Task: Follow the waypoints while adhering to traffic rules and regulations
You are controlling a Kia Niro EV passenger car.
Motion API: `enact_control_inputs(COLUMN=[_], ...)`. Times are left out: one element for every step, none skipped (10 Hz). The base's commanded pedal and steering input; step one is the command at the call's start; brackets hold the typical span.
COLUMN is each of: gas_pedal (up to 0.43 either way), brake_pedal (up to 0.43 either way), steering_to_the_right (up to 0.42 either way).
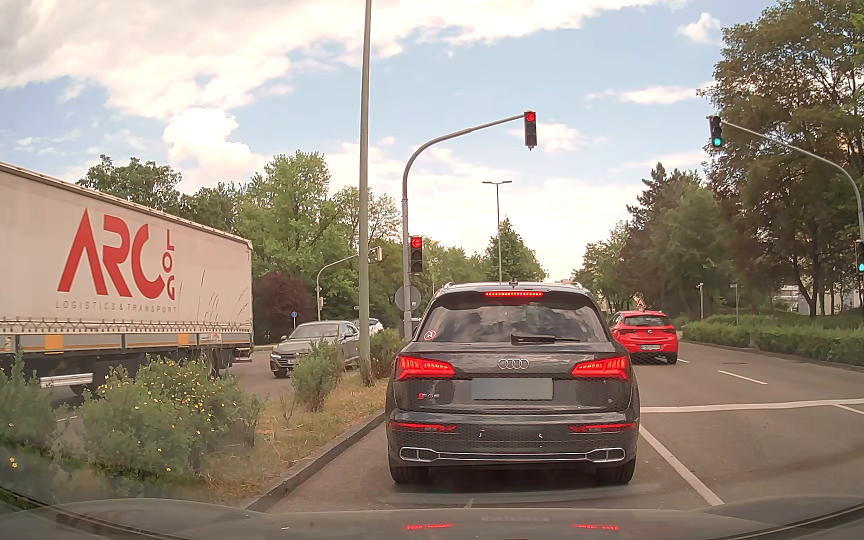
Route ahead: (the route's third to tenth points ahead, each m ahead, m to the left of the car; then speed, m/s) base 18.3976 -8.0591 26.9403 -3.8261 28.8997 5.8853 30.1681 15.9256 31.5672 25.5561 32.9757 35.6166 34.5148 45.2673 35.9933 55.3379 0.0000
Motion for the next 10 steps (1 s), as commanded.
enact_control_inputs(gas_pedal=[0.000, 0.000, 0.000, 0.000, 0.000, 0.000, 0.000, 0.000, 0.000, 0.000], brake_pedal=[0.500, 0.500, 0.500, 0.494, 0.500, 0.500, 0.500, 0.500, 0.500, 0.500], steering_to_the_right=[0.030, 0.030, 0.030, 0.030, 0.030, 0.030, 0.030, 0.030, 0.030, 0.030])
